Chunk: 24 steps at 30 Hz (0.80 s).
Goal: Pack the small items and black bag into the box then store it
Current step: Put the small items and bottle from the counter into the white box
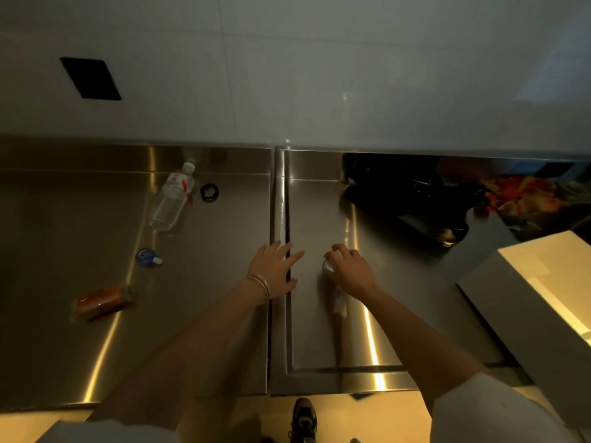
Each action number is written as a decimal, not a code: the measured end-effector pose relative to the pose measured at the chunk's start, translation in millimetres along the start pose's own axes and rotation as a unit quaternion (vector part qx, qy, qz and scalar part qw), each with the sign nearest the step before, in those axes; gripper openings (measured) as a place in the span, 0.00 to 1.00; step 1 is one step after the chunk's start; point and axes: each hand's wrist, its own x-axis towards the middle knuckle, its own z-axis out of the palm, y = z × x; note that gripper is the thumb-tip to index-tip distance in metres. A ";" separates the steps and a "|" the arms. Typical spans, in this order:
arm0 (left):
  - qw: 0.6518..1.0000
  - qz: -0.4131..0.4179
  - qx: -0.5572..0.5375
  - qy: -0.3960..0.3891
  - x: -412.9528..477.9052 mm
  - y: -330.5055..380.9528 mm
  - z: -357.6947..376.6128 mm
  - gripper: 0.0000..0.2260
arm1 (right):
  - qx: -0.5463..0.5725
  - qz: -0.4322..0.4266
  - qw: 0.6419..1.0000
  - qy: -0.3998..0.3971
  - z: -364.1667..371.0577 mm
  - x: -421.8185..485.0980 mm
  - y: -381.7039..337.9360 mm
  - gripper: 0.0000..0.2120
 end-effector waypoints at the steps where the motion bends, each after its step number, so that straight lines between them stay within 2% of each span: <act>1: 1.000 -0.001 0.002 -0.001 4.8 1.3 -0.5 0.30 | 0.003 -0.002 1.000 -0.004 1.0 4.7 3.3 0.20; 10: 0.999 -0.021 -0.007 -0.026 35.1 10.5 9.6 0.31 | 0.023 -0.021 0.999 -0.024 12.9 32.5 30.4 0.21; 14: 0.999 -0.027 -0.013 -0.028 36.1 8.8 12.4 0.30 | 0.040 -0.026 0.998 -0.033 7.1 40.3 29.2 0.27; 24: 0.991 -0.129 -0.038 -0.001 -28.9 -65.6 19.0 0.26 | 0.045 -0.151 0.987 -0.042 5.6 73.4 -59.4 0.27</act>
